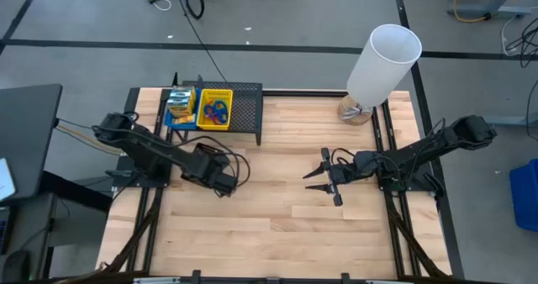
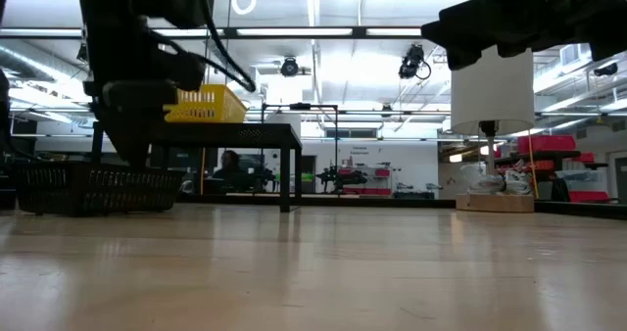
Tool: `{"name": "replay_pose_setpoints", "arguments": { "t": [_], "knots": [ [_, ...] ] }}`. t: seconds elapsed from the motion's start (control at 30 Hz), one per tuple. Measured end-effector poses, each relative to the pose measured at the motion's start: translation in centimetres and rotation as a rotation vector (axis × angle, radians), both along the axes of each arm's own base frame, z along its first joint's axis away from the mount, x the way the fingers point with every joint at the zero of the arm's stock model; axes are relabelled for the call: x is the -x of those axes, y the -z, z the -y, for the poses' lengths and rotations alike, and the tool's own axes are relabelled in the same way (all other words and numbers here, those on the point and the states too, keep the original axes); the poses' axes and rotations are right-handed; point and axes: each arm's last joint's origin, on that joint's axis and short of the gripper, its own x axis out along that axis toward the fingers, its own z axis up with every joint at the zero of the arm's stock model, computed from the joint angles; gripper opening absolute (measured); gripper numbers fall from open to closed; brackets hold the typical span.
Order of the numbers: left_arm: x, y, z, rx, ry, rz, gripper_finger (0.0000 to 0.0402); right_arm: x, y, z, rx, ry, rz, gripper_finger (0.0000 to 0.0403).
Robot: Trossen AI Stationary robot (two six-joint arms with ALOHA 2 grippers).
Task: Pick & Place Office Desk Supplies
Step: Put the black bin on the shelf
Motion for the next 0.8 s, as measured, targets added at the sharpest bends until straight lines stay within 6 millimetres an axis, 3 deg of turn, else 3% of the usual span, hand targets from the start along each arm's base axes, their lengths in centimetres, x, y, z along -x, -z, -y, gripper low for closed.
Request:
{"name": "replay_pose_setpoints", "arguments": {
  "t": [0.27, 0.8],
  "knots": [
    [-0.5, 0.3, -0.6, 0.017, -0.007, 0.0, 0.024, 0.0, 0.0, 0.0, 0.014, -0.004, 0.004, 0.0153],
    [-0.7, 0.3, -1.3, 0.024, 0.02, -0.011, 0.0086, 0.0, 0.0, -0.1, 0.013, -0.005, 0.004, 0.0153]
  ]
}}
